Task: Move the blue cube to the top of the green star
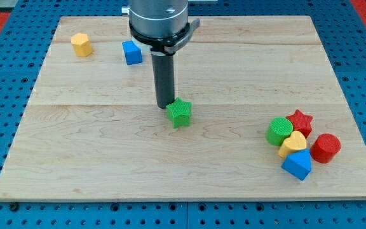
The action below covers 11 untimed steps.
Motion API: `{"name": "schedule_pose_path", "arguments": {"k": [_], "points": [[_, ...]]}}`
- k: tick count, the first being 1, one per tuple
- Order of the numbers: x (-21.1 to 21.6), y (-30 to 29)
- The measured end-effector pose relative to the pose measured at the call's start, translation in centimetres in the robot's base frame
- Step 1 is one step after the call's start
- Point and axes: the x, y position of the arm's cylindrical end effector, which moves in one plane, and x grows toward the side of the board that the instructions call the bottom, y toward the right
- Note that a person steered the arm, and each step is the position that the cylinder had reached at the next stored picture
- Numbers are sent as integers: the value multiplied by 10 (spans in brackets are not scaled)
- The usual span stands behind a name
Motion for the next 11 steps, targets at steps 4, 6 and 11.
{"name": "schedule_pose_path", "arguments": {"k": [4, 6, 11], "points": [[45, 91], [-56, 34], [-139, -55]]}}
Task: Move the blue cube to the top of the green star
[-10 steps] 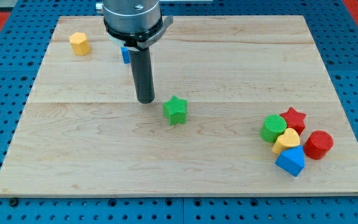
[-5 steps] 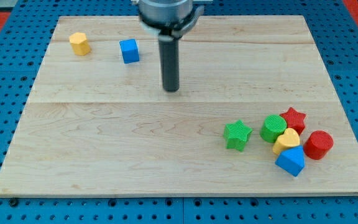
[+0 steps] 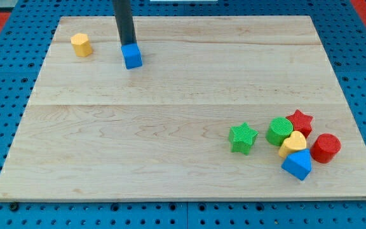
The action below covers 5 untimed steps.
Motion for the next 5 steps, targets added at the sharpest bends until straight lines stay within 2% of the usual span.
{"name": "schedule_pose_path", "arguments": {"k": [1, 2, 3, 4, 5], "points": [[29, 14], [1, 2], [49, -8], [85, 45], [136, 48]]}}
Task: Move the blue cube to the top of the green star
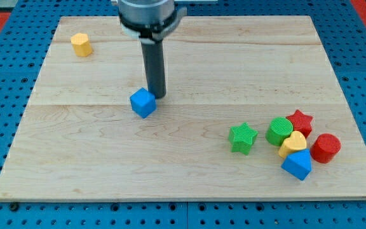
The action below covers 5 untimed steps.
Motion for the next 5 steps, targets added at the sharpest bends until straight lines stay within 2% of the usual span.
{"name": "schedule_pose_path", "arguments": {"k": [1, 2, 3, 4, 5], "points": [[-61, -30], [-50, -62], [10, -74], [31, 15], [40, 25]]}}
